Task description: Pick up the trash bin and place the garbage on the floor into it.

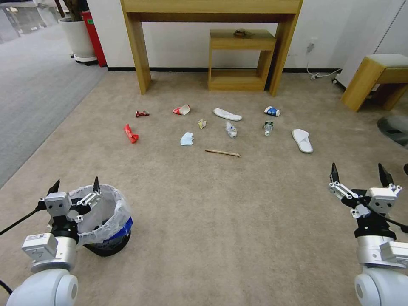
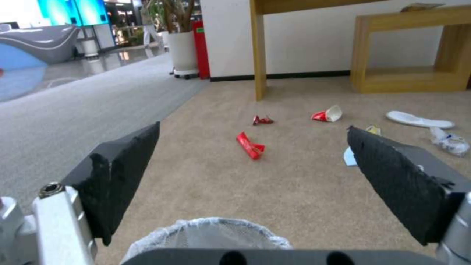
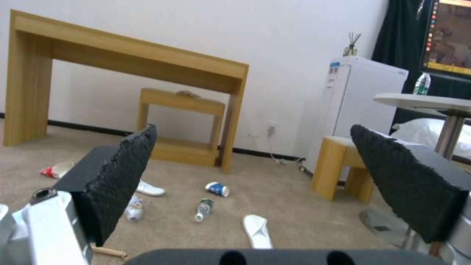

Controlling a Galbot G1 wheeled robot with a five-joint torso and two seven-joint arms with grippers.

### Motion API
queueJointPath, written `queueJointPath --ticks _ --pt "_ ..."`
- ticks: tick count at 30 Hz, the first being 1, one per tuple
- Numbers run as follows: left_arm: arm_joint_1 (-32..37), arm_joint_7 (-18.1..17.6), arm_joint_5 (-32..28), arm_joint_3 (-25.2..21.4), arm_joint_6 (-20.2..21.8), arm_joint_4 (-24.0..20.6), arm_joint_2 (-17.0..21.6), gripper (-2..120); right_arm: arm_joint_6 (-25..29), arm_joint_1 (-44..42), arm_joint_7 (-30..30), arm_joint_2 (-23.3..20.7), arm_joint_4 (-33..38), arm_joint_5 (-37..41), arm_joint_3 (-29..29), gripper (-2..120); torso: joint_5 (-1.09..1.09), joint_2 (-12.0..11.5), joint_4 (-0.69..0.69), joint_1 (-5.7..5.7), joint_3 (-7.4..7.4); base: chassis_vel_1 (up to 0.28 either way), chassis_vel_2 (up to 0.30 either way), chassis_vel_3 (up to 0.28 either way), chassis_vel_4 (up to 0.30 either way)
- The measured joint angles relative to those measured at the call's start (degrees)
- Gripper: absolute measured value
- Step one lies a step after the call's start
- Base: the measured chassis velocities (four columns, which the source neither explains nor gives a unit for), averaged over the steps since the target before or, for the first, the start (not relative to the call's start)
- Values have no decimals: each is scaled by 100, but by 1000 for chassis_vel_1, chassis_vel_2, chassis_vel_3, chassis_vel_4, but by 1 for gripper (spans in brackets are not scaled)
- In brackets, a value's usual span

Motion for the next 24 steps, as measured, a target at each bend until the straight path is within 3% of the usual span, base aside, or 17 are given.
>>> queueJointPath --ticks 24 --pt "41 50 13 -17 15 -113 -2 100 266 -45 179 40 -71 393 0 100 0 0 0 0 0 0 0 0 0"
